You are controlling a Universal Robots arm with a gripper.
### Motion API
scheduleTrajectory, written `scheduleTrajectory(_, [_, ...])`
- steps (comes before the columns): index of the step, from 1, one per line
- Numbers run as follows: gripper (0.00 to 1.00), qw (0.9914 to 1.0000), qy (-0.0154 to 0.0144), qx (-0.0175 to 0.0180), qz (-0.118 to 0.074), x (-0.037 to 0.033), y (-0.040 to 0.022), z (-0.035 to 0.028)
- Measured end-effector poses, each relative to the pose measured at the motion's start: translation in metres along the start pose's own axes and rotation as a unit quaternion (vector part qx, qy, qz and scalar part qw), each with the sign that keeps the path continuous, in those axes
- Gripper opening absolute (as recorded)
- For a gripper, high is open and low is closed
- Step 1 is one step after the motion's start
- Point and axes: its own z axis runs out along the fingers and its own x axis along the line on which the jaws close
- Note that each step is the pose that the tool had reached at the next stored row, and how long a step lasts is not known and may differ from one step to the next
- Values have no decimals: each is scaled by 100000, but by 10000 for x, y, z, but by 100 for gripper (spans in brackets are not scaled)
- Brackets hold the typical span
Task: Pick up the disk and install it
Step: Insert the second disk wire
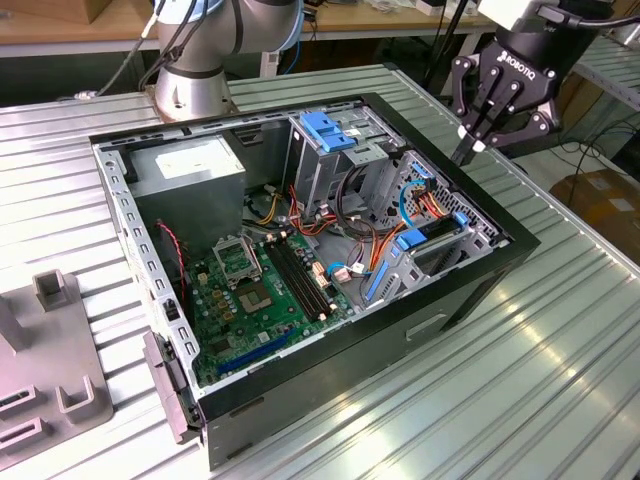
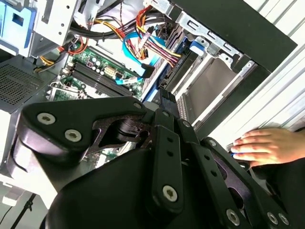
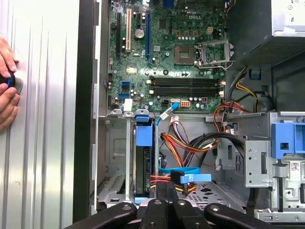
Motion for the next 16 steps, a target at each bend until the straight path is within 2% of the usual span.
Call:
scheduleTrajectory(5, [10,100000,76,-10,-120,-10,17,102])
scheduleTrajectory(6, [10,100000,76,-10,-118,-24,18,131])
scheduleTrajectory(13, [11,100000,81,256,-123,-164,13,223])
scheduleTrajectory(14, [16,99999,71,305,-119,-168,12,236])
scheduleTrajectory(16, [16,99999,41,370,-129,-169,11,259])
